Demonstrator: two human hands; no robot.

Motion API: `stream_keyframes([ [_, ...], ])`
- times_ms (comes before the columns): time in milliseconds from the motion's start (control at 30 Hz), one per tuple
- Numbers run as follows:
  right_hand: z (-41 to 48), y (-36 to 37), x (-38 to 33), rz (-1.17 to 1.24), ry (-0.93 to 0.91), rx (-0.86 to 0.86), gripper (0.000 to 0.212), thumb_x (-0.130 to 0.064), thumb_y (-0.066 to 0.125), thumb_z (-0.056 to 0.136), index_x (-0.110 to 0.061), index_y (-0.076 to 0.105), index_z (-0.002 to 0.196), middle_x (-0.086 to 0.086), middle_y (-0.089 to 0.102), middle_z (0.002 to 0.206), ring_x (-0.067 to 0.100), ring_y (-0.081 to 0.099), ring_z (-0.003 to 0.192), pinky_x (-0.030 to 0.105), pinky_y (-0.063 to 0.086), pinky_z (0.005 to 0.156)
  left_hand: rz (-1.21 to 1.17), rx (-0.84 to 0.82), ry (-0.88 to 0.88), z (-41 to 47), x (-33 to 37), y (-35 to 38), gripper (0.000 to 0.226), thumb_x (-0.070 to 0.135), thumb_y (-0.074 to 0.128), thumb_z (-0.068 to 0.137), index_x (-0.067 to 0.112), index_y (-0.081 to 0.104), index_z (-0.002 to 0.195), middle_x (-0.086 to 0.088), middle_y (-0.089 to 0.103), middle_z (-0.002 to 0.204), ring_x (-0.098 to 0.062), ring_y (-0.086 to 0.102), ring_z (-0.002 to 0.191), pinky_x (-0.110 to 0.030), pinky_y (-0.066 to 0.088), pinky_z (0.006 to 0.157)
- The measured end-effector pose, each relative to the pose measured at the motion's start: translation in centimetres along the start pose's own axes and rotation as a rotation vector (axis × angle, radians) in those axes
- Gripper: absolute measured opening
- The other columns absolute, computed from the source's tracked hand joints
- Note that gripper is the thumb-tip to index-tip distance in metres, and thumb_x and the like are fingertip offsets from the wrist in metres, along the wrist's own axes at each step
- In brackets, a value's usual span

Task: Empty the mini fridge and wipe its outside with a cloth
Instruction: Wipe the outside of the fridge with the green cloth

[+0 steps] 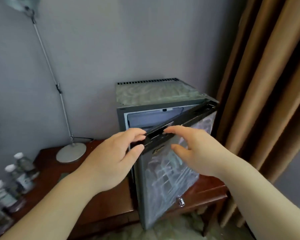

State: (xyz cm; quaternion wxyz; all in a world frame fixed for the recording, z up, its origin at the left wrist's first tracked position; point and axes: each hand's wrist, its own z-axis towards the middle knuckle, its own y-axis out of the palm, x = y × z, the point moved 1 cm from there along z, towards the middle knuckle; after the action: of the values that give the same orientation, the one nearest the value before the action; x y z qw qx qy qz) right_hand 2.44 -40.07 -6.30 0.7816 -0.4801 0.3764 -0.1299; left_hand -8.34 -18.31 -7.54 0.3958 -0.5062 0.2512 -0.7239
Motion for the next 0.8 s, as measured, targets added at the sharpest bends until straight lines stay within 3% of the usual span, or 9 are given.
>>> stream_keyframes([
  [67, 1.5, 2.0, -2.4, -0.023, -0.03, 0.0, 0.049, -0.031, 0.061, 0.098, -0.036, 0.047, 0.145, -0.03, 0.052, 0.136, -0.031, 0.043, 0.065, -0.003, 0.031, 0.074, 0.078, 0.041, -0.026, -0.7, -3.2, -1.8, 0.044, 0.047, 0.044, 0.098, 0.043, 0.042, 0.141, 0.03, 0.052, 0.137, 0.012, 0.042, 0.13, -0.014, 0.034, 0.106],
  [133, 3.2, 4.3, -4.8, -0.028, -0.04, 0.003, 0.049, -0.033, 0.063, 0.097, -0.033, 0.049, 0.145, -0.023, 0.04, 0.149, -0.036, 0.041, 0.074, 0.002, 0.025, 0.083, 0.116, 0.058, -0.08, -1.6, -6.7, -3.7, 0.047, 0.046, 0.047, 0.099, 0.043, 0.038, 0.145, 0.03, 0.048, 0.14, 0.013, 0.038, 0.13, -0.005, 0.027, 0.102],
  [200, 5.0, 7.3, -7.1, -0.007, -0.059, 0.0, 0.049, -0.037, 0.065, 0.095, -0.033, 0.052, 0.142, -0.02, 0.043, 0.15, -0.022, 0.051, 0.109, 0.006, 0.026, 0.094, 0.119, 0.047, -0.136, -2.9, -10.6, -5.4, 0.05, 0.048, 0.049, 0.099, 0.045, 0.034, 0.147, 0.03, 0.044, 0.143, 0.013, 0.036, 0.13, -0.013, 0.029, 0.107],
  [267, 7.0, 10.7, -9.3, 0.015, -0.061, -0.041, 0.049, -0.042, 0.066, 0.094, -0.037, 0.051, 0.141, -0.02, 0.041, 0.153, -0.003, 0.041, 0.136, 0.011, 0.026, 0.103, 0.122, 0.024, -0.2, -4.3, -14.8, -6.9, 0.053, 0.049, 0.05, 0.099, 0.046, 0.03, 0.148, 0.03, 0.041, 0.145, 0.009, 0.035, 0.132, -0.02, 0.031, 0.108],
  [400, 10.9, 19.1, -13.1, 0.024, -0.054, -0.179, 0.053, -0.045, 0.064, 0.094, -0.039, 0.048, 0.144, -0.02, 0.036, 0.155, -0.012, 0.047, 0.123, 0.013, 0.031, 0.101, 0.121, -0.027, -0.34, -7.6, -23.8, -9.0, 0.058, 0.051, 0.052, 0.098, 0.045, 0.027, 0.15, 0.026, 0.039, 0.15, 0.002, 0.035, 0.139, -0.026, 0.033, 0.112],
  [533, 14.5, 28.9, -15.0, 0.036, -0.014, -0.336, 0.056, -0.041, 0.067, 0.092, -0.032, 0.049, 0.145, -0.009, 0.04, 0.157, 0.004, 0.033, 0.145, 0.016, 0.024, 0.113, 0.068, -0.09, -0.496, -11.0, -32.1, -9.5, 0.062, 0.046, 0.055, 0.098, 0.042, 0.026, 0.152, 0.019, 0.039, 0.153, -0.003, 0.036, 0.14, -0.026, 0.033, 0.113],
  [700, 18.3, 41.2, -15.0, 0.033, 0.086, -0.559, 0.058, -0.03, 0.064, 0.095, -0.021, 0.045, 0.149, 0.001, 0.04, 0.157, 0.014, 0.032, 0.146, 0.016, 0.021, 0.111, 0.0, -0.156, -0.649, -15.1, -40.1, -7.8, 0.067, 0.043, 0.057, 0.098, 0.035, 0.024, 0.156, 0.016, 0.028, 0.159, -0.005, 0.029, 0.145, -0.023, 0.027, 0.114],
  [800, 20.8, 48.7, -14.2, 0.015, 0.169, -0.647, 0.069, -0.037, 0.064, 0.093, -0.022, 0.036, 0.155, 0.007, 0.026, 0.164, 0.02, 0.026, 0.15, 0.024, 0.021, 0.116, -0.056, -0.182, -0.685, -17.2, -43.1, -6.1, 0.067, 0.042, 0.058, 0.098, 0.036, 0.024, 0.155, 0.018, 0.025, 0.158, -0.005, 0.029, 0.144, -0.024, 0.028, 0.116],
])
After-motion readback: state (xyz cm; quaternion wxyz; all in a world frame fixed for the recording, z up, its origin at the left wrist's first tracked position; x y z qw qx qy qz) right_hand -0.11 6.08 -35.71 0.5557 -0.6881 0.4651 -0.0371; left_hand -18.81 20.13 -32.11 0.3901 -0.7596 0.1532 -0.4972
